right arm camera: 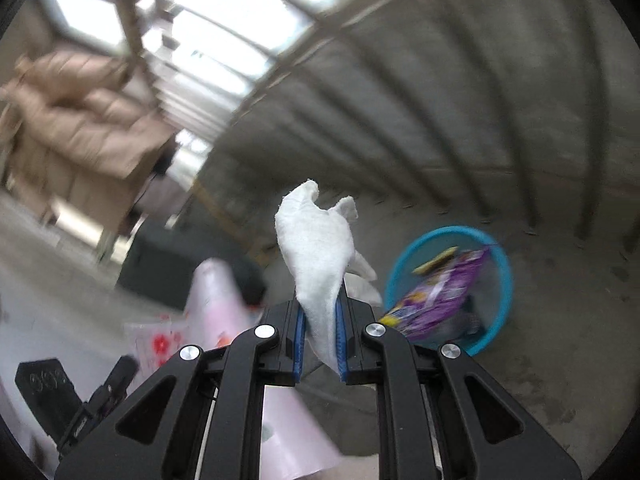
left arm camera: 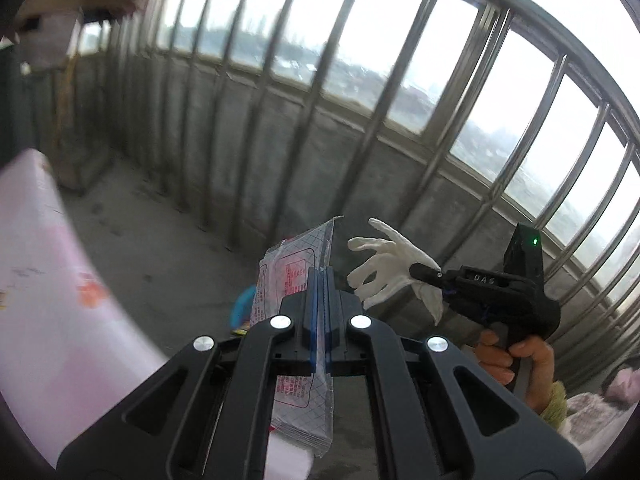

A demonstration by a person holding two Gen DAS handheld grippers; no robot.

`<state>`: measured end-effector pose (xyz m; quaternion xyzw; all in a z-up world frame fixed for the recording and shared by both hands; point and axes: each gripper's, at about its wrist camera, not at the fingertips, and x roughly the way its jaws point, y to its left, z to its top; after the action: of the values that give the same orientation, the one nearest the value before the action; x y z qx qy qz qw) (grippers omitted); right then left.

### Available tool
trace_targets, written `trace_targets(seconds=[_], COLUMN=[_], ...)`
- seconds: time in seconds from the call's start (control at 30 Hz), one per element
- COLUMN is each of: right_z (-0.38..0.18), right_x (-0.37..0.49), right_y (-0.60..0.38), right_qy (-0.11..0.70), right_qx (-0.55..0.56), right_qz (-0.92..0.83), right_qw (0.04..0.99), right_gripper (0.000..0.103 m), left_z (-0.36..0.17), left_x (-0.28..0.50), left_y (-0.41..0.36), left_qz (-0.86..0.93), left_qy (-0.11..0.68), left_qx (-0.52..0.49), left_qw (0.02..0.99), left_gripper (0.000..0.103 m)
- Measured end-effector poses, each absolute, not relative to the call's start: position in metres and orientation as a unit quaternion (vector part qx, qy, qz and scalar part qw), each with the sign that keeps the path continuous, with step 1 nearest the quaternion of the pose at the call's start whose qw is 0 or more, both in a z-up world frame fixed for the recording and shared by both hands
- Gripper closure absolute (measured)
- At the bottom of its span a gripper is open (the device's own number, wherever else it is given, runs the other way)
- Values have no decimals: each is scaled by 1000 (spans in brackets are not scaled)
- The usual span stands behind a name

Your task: Collect trash

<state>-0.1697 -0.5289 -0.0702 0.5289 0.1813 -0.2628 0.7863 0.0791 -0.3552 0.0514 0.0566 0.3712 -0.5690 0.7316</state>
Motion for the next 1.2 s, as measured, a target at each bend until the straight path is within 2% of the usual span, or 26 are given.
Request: trace_targets(seconds=[0.3,0.53,0.6,0.63,0.67,0.7,0.73,0.87,1.2], right_z=[-150,-194,-210,-217,-227,-240,-243,-250,-224], right_x=[-152,-115,-101,-96,-91,-84,-83,-88,-110], right_y=[-563,-585,-595,-599,-603,-607,-608,-604,-593], right_qy=[220,240,254,265,277,298,309,309,281], right_qx=[597,623,627,629,631,632,632,631,603], right_qz=[-276,-271,-268,-268,-269,-270,-277,-294,-308], right_qw=[720,693,686,680,673,662,655,649,680], right_gripper=[90,88,86,81,76,65,58,58,56], left_z=[-39,-104,-122,-130,-135,-140,-142,-135,-78], left_x=[89,113,121,125,128,131,133,138,155], left_y=[-465,-518,-527,-530,-527,-528,-527,-516,-456], left_qz=[-574,-555,-543,-534,-526,-518,-515,-521,-541], left_qy=[474,537,557,569,577,583,585,581,524], left_qx=[77,109,110,108,108,106,103,88,48], left_qw=[663,626,618,616,616,617,618,619,656], left_gripper=[102,102,94,91,83,80,79,71,70])
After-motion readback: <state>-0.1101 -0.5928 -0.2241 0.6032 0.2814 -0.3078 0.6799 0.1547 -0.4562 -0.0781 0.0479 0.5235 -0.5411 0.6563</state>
